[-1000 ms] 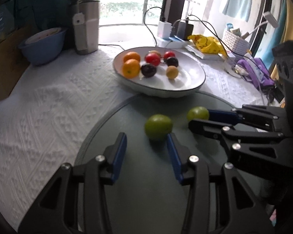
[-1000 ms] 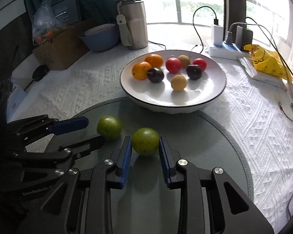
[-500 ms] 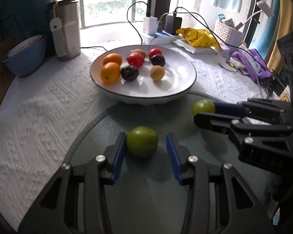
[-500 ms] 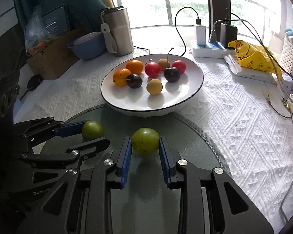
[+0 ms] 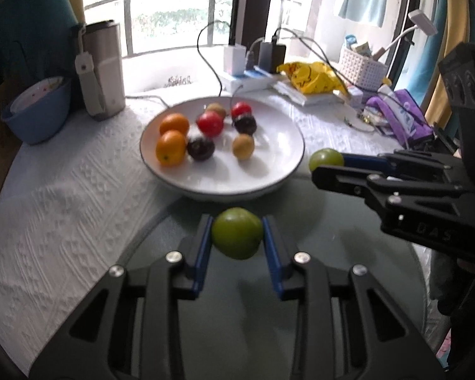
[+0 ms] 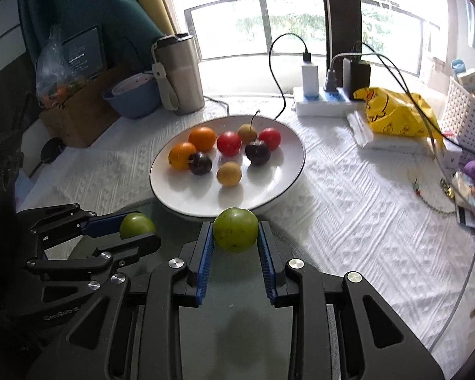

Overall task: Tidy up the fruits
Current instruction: 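Carry both green limes in both tools over the plate, then lower both limes onto the plate and open both tools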

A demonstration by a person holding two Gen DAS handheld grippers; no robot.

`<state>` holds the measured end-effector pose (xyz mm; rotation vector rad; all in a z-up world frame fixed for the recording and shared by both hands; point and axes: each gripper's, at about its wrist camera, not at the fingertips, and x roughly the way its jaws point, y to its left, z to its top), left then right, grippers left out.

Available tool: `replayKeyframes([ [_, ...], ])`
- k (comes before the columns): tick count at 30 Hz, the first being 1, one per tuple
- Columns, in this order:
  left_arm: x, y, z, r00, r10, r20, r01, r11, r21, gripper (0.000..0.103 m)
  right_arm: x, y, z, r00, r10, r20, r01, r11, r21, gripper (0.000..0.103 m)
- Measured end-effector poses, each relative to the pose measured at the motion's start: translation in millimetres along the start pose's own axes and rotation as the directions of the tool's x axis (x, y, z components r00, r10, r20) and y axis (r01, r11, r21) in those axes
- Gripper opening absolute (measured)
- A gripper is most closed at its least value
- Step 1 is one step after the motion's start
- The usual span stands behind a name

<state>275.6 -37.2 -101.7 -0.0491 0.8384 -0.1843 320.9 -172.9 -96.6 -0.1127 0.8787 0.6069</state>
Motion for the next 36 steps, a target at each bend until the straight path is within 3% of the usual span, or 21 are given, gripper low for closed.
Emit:
replayKeyframes([
  [18, 28, 8, 37, 1.0, -0.016, 0.026, 0.017, 0.999, -0.036, 0.033, 29, -9, 30, 1.0, -0.019, 0.006, 0.02, 0.999, -0.028, 0.03],
  [36, 49, 13, 38, 1.0, -0.014, -0.015, 0.013, 0.998, -0.055, 0.034, 47, -13, 35, 1.0, -0.021, -0.019, 0.02, 0.999, -0.027, 0.03],
])
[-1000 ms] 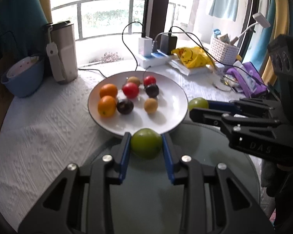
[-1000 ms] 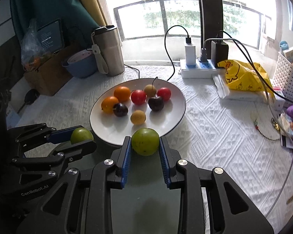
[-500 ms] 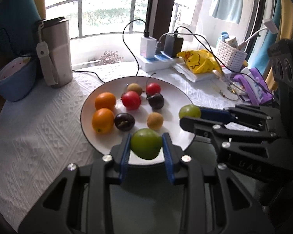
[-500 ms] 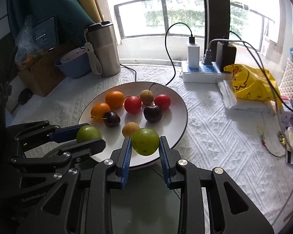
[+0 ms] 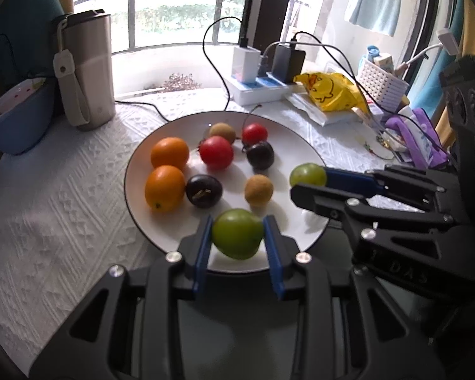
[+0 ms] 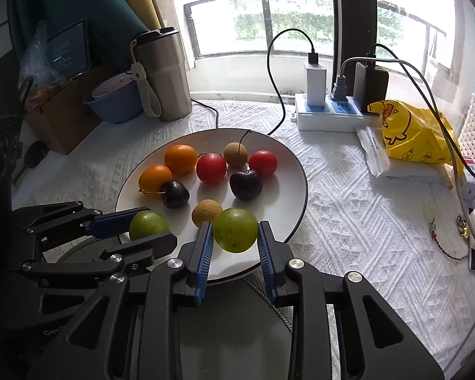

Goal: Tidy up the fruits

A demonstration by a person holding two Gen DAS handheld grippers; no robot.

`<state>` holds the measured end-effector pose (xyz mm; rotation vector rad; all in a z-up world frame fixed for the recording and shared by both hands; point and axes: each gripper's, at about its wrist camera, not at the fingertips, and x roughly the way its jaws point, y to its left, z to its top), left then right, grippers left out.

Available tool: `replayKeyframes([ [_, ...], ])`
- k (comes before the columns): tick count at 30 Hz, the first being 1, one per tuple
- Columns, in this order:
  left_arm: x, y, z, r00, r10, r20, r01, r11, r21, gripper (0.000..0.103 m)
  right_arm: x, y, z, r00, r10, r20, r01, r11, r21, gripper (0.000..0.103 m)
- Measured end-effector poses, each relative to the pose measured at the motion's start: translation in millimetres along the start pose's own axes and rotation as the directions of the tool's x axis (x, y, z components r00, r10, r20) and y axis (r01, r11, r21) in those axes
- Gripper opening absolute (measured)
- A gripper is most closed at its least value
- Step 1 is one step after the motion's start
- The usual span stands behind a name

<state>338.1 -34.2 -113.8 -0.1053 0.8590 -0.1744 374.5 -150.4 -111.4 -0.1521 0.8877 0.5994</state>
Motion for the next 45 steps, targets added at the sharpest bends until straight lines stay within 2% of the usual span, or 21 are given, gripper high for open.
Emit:
replayKeyframes([
  [2, -2, 0, 1, 1.0, 0.003, 0.001, -0.003, 1.0, -0.002, 0.035, 0, 1, 0, 1.0, -0.006, -0.001, 0.006, 1.0, -0.002, 0.031],
  [7, -14, -2, 2, 1.0, -0.003, 0.029, 0.003, 1.0, 0.007, 0.036, -7, 0, 1, 1.0, -0.02, 0.012, 0.02, 1.0, 0.007, 0.042],
  [10, -21, -3, 2, 0.999, -0.003, 0.041, 0.003, 1.0, 0.003, 0.037, -13, 2, 1, 0.999, -0.026, 0.02, 0.026, 1.0, 0.005, 0.042],
  [13, -31, -3, 0, 0.998, -0.007, 0.059, 0.007, 1.0, -0.003, 0.045, -21, 6, 1, 0.999, -0.03, 0.031, 0.03, 1.0, -0.001, 0.042],
  [31, -98, -10, -18, 0.988, 0.004, 0.152, -0.004, 1.0, 0.0, 0.045, -84, 33, -10, 0.992, -0.066, 0.105, 0.067, 0.998, -0.008, 0.042],
  [36, -125, -9, -24, 0.979, 0.021, 0.204, -0.019, 1.0, -0.011, 0.047, -109, 43, -14, 0.987, -0.075, 0.142, 0.078, 0.997, -0.017, 0.042],
  [37, -130, -10, -25, 0.977, 0.025, 0.211, -0.023, 1.0, -0.012, 0.054, -114, 46, -15, 0.986, -0.077, 0.151, 0.08, 0.997, -0.018, 0.042],
  [38, -135, -10, -27, 0.975, 0.027, 0.219, -0.025, 1.0, -0.012, 0.07, -118, 47, -16, 0.984, -0.078, 0.157, 0.082, 0.996, -0.019, 0.042],
  [40, -147, -11, -31, 0.97, 0.03, 0.24, -0.027, 1.0, -0.016, 0.085, -126, 51, -18, 0.982, -0.08, 0.171, 0.085, 0.996, -0.02, 0.042],
  [45, -177, -14, -41, 0.955, 0.05, 0.294, -0.045, 0.999, -0.026, 0.085, -150, 63, -25, 0.976, -0.09, 0.199, 0.097, 0.995, -0.025, 0.042],
])
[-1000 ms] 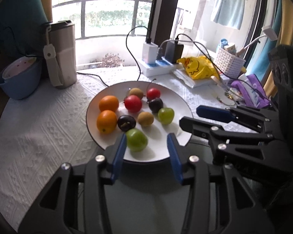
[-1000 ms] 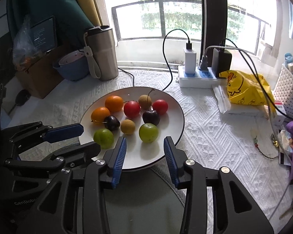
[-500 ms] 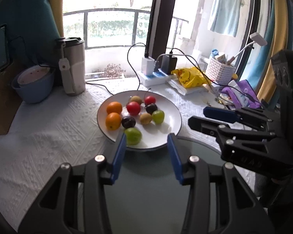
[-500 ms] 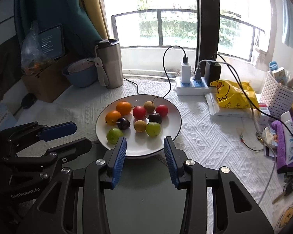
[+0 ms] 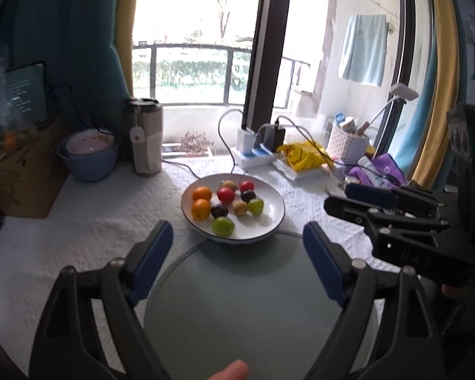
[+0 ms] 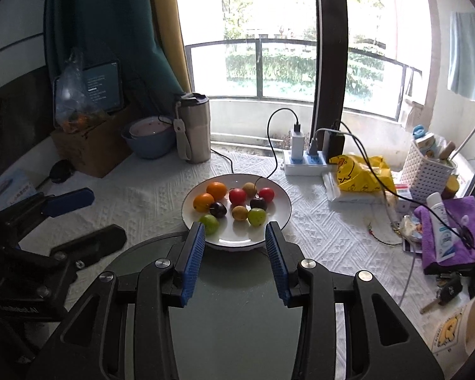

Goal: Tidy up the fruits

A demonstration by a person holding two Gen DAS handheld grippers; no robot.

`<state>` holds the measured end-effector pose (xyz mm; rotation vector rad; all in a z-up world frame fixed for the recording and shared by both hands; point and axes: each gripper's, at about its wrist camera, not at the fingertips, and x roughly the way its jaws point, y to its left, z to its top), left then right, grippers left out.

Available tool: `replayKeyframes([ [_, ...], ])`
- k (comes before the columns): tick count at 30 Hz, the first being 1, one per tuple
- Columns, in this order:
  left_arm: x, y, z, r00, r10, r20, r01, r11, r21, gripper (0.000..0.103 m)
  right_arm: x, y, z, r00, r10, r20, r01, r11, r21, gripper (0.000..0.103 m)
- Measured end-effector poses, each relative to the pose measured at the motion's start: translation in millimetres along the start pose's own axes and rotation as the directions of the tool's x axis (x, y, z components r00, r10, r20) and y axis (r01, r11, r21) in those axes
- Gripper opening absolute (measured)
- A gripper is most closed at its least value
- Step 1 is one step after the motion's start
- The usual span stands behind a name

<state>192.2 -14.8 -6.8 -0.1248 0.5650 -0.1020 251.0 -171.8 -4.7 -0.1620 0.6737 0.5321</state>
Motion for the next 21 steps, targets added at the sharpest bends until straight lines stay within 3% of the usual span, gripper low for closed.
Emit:
replayKeyframes([
  [8, -50, -1, -1, 0.993, 0.041, 0.107, -0.04, 0.999, -0.007, 0.086, -49, 17, -4, 0.997, -0.046, 0.063, 0.047, 0.999, -0.014, 0.042],
  [11, -65, -3, -3, 0.99, 0.045, 0.131, -0.046, 0.999, 0.001, 0.086, -68, 21, -6, 0.993, -0.061, 0.102, 0.063, 0.998, -0.008, 0.053],
  [13, -74, -6, -4, 0.988, 0.051, 0.143, -0.052, 0.999, 0.005, 0.086, -80, 24, -7, 0.989, -0.076, 0.125, 0.077, 0.997, -0.001, 0.068],
  [16, -89, -10, -5, 0.983, 0.055, 0.175, -0.059, 0.998, 0.017, 0.086, -100, 29, -10, 0.982, -0.1, 0.16, 0.099, 0.995, 0.01, 0.072],
  [21, -115, -19, -7, 0.964, 0.125, 0.234, -0.137, 0.99, 0.034, 0.086, -133, 35, -14, 0.965, -0.143, 0.218, 0.142, 0.99, 0.022, 0.075],
])
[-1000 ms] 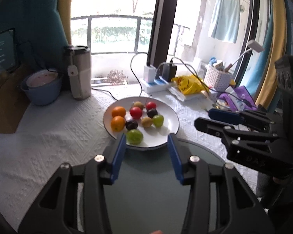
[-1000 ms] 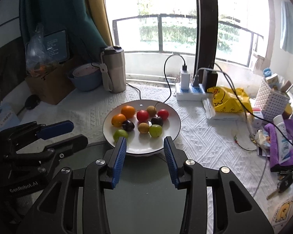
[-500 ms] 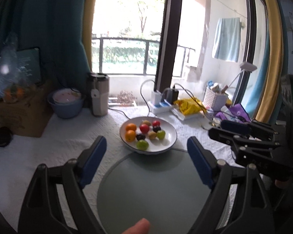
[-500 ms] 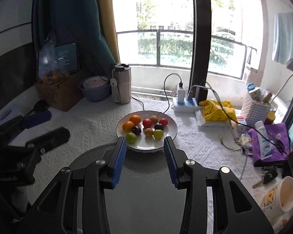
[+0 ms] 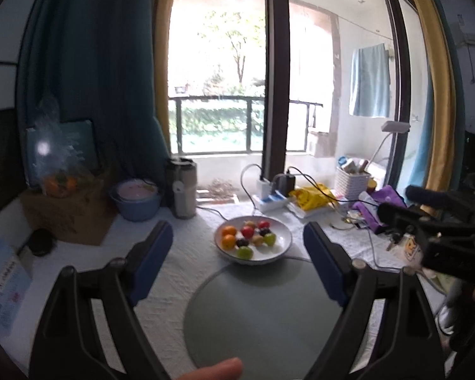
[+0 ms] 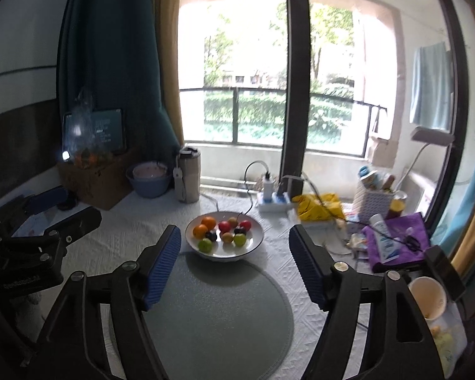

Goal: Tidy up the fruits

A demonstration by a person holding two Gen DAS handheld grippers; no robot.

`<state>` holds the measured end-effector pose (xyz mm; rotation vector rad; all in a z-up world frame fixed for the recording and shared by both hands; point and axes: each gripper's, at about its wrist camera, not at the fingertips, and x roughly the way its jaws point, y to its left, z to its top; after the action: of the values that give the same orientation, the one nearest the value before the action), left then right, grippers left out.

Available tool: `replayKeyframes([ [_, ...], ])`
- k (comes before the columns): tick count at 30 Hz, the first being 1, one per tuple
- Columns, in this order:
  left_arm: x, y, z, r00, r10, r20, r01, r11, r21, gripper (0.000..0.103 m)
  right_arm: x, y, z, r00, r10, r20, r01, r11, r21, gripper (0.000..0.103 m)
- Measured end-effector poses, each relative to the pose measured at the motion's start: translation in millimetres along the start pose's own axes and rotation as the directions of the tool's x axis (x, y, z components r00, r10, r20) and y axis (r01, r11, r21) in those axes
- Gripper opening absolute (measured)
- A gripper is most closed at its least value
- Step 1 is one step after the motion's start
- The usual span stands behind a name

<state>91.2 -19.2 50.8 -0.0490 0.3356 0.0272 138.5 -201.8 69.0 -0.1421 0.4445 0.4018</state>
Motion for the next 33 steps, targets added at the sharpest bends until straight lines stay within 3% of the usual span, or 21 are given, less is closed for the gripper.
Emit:
replayKeyframes([
  [12, -42, 5, 21, 0.992, 0.084, 0.092, -0.085, 0.996, 0.003, 0.091, -55, 4, 17, 0.991, -0.041, 0.124, 0.038, 0.999, 0.022, 0.076],
  [17, -53, 8, 28, 0.989, 0.087, 0.12, -0.086, 0.996, -0.016, 0.091, -69, 10, 22, 0.986, -0.041, 0.163, 0.039, 0.999, 0.016, 0.078],
  [19, -52, 8, 27, 0.991, 0.073, 0.108, -0.071, 0.997, -0.02, 0.091, -72, 13, 23, 0.985, -0.038, 0.17, 0.038, 0.999, 0.006, 0.083],
  [24, -55, 5, 27, 0.993, 0.049, 0.109, -0.048, 0.999, -0.009, 0.091, -76, 16, 26, 0.982, -0.038, 0.186, 0.037, 0.999, 0.009, 0.084],
  [33, -58, 9, 27, 0.989, 0.07, 0.128, -0.067, 0.997, -0.028, 0.091, -69, 19, 31, 0.982, -0.024, 0.19, 0.024, 1.0, 0.002, 0.084],
])
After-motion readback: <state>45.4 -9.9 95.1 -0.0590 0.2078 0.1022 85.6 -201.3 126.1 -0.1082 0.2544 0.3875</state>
